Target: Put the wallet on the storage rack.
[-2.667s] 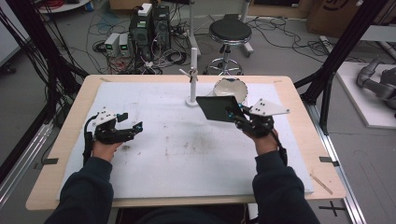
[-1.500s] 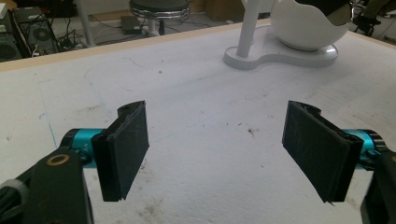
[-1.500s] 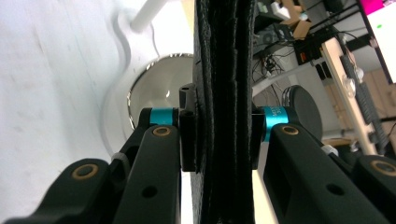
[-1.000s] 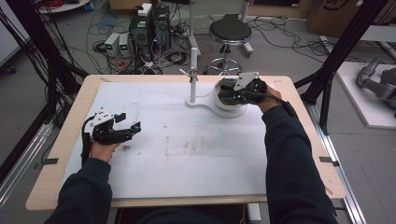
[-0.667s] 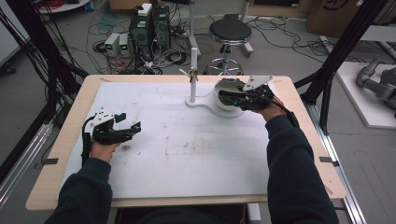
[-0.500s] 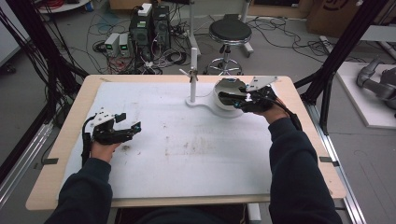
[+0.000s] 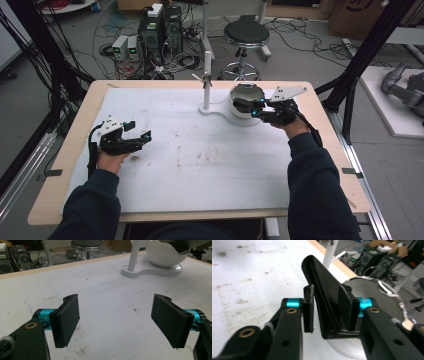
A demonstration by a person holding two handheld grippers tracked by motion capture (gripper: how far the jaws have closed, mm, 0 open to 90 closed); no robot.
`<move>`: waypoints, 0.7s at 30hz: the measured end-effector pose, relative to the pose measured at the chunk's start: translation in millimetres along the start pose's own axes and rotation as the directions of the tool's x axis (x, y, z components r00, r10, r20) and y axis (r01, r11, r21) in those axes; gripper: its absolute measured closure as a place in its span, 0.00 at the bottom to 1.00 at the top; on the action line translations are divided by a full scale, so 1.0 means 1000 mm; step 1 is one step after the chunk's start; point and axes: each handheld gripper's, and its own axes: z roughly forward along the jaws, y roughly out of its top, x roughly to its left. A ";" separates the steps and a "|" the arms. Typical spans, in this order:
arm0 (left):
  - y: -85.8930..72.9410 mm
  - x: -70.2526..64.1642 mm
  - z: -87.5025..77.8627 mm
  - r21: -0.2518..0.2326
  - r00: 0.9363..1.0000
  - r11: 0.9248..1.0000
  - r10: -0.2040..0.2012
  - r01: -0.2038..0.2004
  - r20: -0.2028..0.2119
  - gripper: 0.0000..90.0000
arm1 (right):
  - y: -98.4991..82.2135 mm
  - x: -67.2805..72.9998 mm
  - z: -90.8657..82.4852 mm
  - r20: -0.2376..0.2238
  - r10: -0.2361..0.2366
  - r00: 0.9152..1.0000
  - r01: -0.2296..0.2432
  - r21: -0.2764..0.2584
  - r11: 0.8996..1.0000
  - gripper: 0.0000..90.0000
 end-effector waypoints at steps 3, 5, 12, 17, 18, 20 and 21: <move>0.000 0.000 0.000 -0.001 1.000 1.000 0.001 -0.001 0.000 0.25 | 0.000 0.001 0.004 -0.029 -0.012 1.000 0.013 0.013 1.000 0.82; 0.000 0.000 0.000 0.000 1.000 1.000 0.001 -0.001 0.003 0.25 | 0.000 0.001 0.006 -0.028 -0.007 1.000 0.008 0.012 1.000 0.83; 0.000 0.000 0.000 -0.001 1.000 1.000 0.000 0.000 0.002 0.25 | 0.000 0.005 0.010 0.007 0.060 0.998 -0.060 0.014 0.998 0.56; 0.000 0.000 0.000 0.001 1.000 1.000 0.002 -0.002 0.009 0.25 | -0.007 0.006 -0.007 0.066 0.133 0.989 -0.126 -0.094 0.988 0.46; 0.000 0.000 0.001 -0.002 1.000 1.000 0.001 -0.001 0.011 0.25 | -0.013 0.006 -0.017 0.088 0.154 0.984 -0.144 -0.111 0.983 0.45; 0.000 0.000 0.001 -0.003 1.000 1.000 0.001 -0.001 0.010 0.25 | -0.016 0.006 -0.023 0.098 0.166 0.981 -0.153 -0.124 0.980 0.45; 0.000 0.000 0.001 0.000 1.000 1.000 0.004 -0.004 0.009 0.25 | -0.019 0.007 -0.027 0.102 0.178 0.979 -0.165 -0.128 0.978 0.44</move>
